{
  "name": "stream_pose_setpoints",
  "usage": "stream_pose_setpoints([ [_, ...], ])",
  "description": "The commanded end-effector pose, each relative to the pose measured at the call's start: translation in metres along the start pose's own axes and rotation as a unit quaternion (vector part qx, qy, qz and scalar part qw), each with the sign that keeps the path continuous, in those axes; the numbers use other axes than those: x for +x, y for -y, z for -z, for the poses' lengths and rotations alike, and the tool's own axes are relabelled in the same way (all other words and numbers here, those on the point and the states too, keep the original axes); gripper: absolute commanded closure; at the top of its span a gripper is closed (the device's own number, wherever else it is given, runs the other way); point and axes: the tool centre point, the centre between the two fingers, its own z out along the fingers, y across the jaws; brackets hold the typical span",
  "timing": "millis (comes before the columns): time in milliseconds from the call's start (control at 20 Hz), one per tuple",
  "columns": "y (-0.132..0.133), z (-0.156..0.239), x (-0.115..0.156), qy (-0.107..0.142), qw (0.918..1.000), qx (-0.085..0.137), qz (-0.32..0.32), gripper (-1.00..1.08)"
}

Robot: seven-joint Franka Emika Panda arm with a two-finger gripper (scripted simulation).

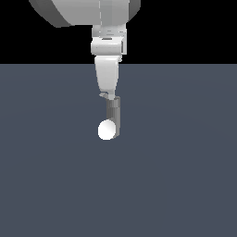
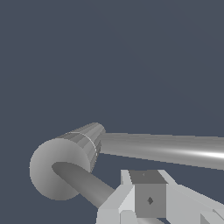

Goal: Turn on the faucet by rotating a designated handle.

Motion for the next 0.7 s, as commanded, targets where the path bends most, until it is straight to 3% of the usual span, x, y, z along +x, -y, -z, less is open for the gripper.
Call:
stream_pose_setpoints([
  [0, 0.002, -0.005, -0.026, 0.003, 0.9998, -0.004, 0.017, 1.08],
  [650, 0.021, -0.015, -0.081, 0.005, 0.9994, -0.016, 0.032, 1.08],
])
